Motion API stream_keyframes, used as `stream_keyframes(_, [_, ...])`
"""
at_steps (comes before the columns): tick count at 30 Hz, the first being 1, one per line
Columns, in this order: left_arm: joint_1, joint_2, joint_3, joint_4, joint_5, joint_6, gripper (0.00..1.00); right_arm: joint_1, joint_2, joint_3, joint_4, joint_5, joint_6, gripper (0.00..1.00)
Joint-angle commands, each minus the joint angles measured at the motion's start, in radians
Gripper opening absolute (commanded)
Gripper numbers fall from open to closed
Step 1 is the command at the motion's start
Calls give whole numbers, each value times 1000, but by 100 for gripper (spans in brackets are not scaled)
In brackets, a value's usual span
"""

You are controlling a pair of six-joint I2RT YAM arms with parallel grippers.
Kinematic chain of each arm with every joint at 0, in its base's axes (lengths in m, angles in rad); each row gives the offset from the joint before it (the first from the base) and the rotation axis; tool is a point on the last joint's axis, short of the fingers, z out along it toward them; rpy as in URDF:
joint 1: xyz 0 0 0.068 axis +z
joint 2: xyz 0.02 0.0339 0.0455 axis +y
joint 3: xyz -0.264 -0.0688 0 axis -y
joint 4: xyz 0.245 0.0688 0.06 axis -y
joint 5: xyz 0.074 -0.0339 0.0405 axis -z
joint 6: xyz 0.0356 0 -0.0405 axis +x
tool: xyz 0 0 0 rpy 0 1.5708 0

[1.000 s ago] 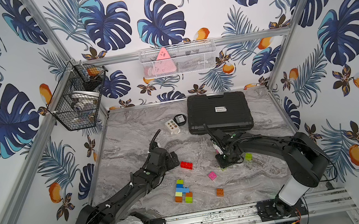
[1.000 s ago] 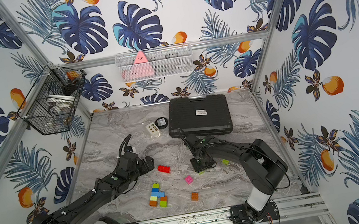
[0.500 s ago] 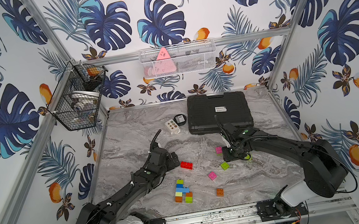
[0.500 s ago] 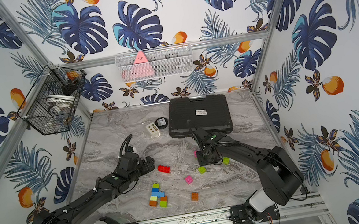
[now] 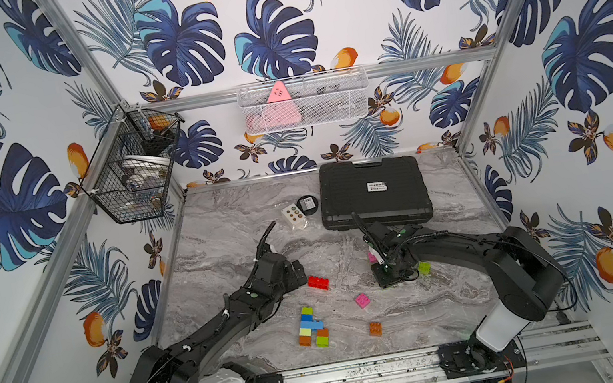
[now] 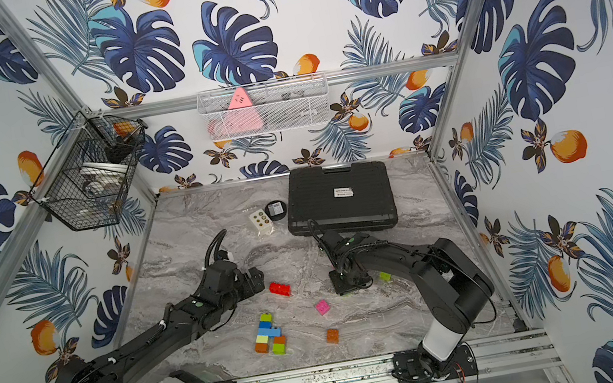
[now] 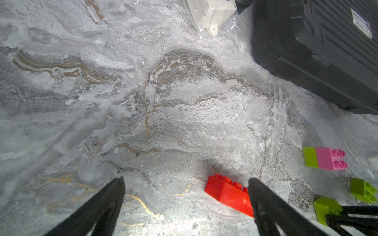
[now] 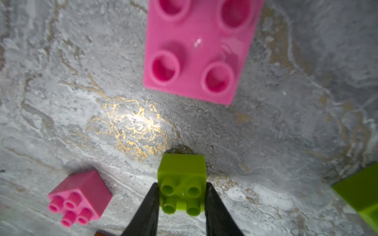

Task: Assemble the letter h with lego
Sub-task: Pick up the lego brick from the center of the board, then assemble the lego brick with the lego brick.

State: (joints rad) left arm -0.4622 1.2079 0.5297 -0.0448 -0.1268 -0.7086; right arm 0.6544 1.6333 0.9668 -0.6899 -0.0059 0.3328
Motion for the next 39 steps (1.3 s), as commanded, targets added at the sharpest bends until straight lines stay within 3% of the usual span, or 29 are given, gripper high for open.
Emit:
stream_keyframes(1, [0, -4, 5, 1, -16, -4, 99, 6, -38, 4, -9, 18, 17, 34])
stream_keyframes(8, [0, -2, 4, 2, -14, -6, 99, 107, -102, 47, -80, 3, 69, 34])
stream_keyframes(17, [0, 13, 3, 4, -5, -15, 99, 269, 3, 128, -103, 9, 140, 34])
stream_keyframes(39, [0, 1, 5, -6, -12, -15, 99, 307, 79, 117, -86, 63, 32, 34])
